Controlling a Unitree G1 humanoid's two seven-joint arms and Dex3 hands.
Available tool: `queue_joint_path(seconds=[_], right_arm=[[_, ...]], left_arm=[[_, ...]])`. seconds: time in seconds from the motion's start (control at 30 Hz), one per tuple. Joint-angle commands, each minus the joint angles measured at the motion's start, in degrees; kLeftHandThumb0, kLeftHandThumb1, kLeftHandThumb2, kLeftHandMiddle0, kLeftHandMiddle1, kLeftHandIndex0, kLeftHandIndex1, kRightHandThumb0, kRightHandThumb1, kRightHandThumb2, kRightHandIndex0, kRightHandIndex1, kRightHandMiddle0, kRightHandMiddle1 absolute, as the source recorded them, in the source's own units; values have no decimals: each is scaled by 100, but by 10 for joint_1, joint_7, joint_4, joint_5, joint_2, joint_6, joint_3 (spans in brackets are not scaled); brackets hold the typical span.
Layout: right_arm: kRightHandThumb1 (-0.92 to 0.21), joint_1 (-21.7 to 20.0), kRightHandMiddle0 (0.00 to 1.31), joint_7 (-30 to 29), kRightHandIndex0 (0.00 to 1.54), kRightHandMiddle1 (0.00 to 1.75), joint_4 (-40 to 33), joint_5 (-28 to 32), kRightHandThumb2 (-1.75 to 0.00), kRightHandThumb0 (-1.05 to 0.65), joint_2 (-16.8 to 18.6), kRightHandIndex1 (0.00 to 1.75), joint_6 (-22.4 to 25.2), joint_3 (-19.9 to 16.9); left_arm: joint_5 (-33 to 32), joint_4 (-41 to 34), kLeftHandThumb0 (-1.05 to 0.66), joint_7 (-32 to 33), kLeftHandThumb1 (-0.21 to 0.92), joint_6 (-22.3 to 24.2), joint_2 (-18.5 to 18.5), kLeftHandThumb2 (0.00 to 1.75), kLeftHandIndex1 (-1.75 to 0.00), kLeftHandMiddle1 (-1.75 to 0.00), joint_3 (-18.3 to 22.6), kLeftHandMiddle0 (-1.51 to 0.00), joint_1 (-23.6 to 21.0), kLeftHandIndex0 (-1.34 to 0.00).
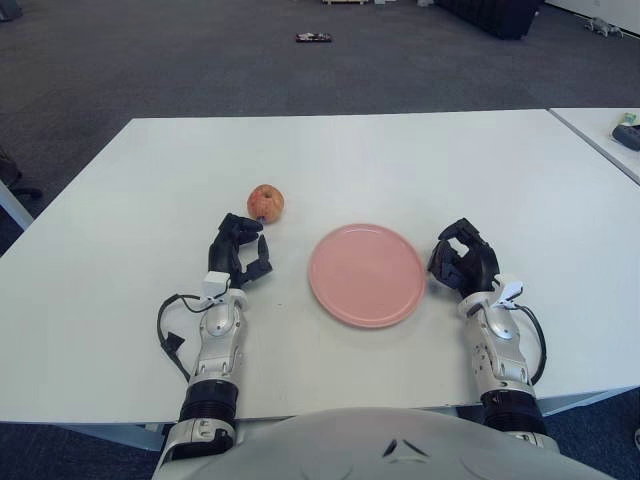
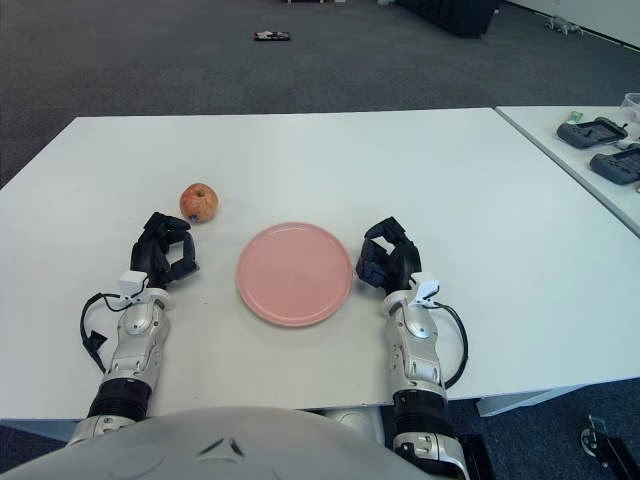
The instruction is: Put the apple into the plate.
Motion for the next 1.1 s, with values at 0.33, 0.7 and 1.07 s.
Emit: queue_joint_path(seconds=[0.33,0.7,1.07], right_arm=[[-41,6,54,-3,97,175,26,1,-121,-45,3,175,10,-2],[-41,6,54,1,98,175,29,4,-122,-45,3,175,5,-3],[-40,6,54,-1,98,175,31,0,-122,-45,2,175,6,-3]], left_arm=[[58,-19,-44,38,44,-1,56,118,-175,-175,7,-89,-76,-51],[164,9,-42,106,51,-30,107,108,-175,-175,-11,-88,-119,-46],[275,42,-58,153,60,-21,175,92,-160,-146,-54,-13,-160,-11]])
